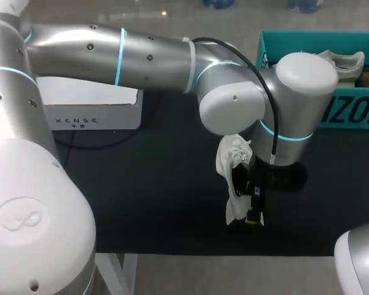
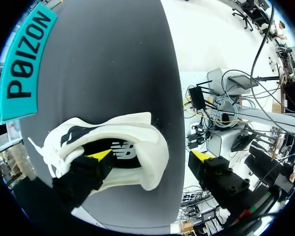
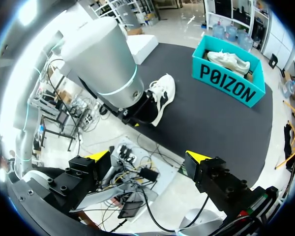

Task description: Take the shoe out of the shoebox, open the shoe tongue, remove and reinsert the insole, then place the shoe into the shoebox

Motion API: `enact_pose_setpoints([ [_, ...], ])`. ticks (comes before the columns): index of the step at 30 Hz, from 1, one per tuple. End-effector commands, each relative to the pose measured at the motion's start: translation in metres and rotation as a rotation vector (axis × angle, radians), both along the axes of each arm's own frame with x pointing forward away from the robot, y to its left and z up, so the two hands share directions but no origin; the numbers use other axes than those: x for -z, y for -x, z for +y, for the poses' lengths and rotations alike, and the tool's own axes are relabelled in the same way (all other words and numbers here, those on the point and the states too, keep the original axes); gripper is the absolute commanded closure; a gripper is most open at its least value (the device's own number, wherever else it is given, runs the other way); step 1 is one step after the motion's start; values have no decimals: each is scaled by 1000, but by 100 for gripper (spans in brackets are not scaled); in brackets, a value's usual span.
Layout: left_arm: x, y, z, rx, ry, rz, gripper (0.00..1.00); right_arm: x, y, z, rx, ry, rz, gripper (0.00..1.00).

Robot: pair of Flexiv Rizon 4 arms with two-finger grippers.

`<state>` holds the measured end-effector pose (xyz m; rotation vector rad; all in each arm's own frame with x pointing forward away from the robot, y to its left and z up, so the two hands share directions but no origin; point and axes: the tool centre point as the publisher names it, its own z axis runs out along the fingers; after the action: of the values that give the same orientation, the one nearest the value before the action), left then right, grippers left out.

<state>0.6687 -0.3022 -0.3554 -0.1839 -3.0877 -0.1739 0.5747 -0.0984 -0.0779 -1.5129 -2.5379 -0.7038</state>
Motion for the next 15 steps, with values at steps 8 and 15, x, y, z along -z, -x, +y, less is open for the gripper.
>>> enact_pose_setpoints([
  [8, 8, 0, 0, -5, 23, -12, 38, -2, -2, 0, -1, 3, 5, 0],
  [15, 7, 0, 3, -13, 23, -19, 55, -2, -2, 0, -1, 3, 5, 0],
])
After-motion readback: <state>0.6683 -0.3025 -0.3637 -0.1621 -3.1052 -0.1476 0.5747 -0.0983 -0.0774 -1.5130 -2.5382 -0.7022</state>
